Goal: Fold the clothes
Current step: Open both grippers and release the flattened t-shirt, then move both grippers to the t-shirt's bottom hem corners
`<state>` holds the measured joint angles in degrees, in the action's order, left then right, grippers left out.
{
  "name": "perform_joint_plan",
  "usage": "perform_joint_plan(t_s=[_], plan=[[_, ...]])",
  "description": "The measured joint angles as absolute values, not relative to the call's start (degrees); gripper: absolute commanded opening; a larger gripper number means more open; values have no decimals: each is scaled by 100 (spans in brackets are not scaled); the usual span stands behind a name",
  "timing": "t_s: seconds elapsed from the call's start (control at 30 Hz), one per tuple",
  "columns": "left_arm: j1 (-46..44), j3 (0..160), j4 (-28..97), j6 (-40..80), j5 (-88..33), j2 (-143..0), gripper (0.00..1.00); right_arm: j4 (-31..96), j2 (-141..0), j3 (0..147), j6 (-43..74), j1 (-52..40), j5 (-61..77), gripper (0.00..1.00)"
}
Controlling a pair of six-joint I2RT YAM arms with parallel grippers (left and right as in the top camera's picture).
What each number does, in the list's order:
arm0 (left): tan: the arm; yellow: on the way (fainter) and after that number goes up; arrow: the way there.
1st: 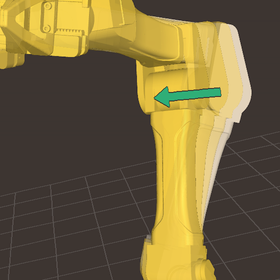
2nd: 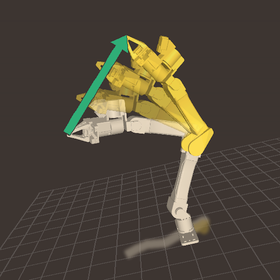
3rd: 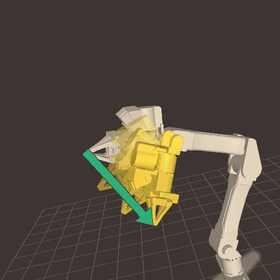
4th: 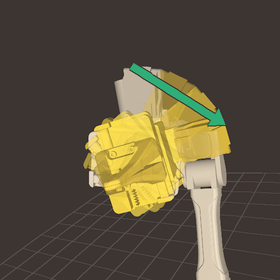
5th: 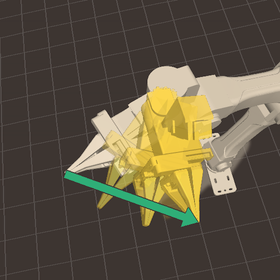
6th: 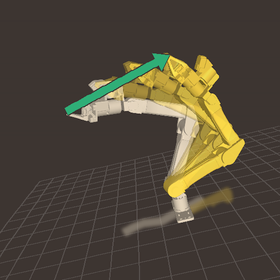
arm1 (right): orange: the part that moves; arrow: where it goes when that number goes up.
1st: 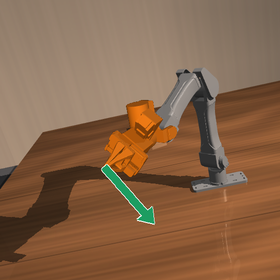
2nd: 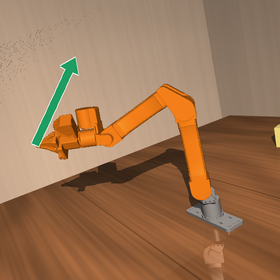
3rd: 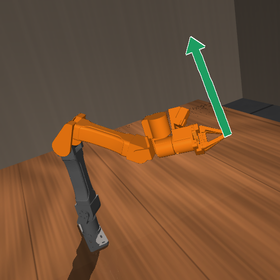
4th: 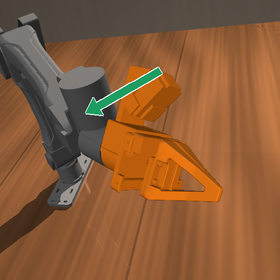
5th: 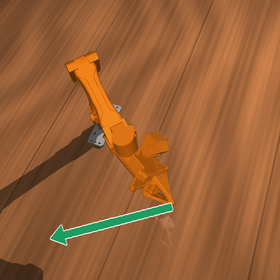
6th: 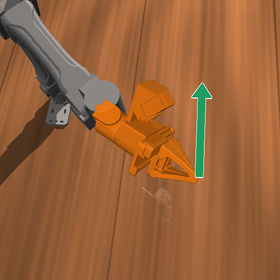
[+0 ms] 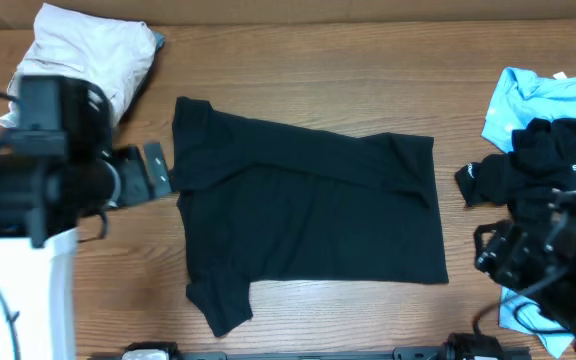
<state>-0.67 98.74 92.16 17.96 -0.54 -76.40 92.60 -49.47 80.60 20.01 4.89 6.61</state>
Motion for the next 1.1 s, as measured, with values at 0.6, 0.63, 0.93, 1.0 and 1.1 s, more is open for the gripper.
perform_joint_plan(t_s=[0.6, 0.63, 0.93, 1.0, 1.1], plan=[[-2106, 4742, 7693, 3629, -1103, -6506, 99, 7216, -5808, 5489, 2246, 489, 1227, 82], [-2320, 4644, 7636, 3874, -1116, -6447, 98, 7183, -5852, 5489, 2250, 489, 1234, 82], [-4051, 3802, 6969, 5815, -808, -6375, 72, 7111, -5964, 5489, 2244, 489, 1269, 83], [-4130, 3701, 6967, 6001, -751, -6375, 75, 7109, -5964, 5489, 2246, 489, 1271, 82], [-4130, 3583, 6899, 6261, -698, -6375, 83, 7109, -5964, 5489, 2246, 489, 1271, 82]])
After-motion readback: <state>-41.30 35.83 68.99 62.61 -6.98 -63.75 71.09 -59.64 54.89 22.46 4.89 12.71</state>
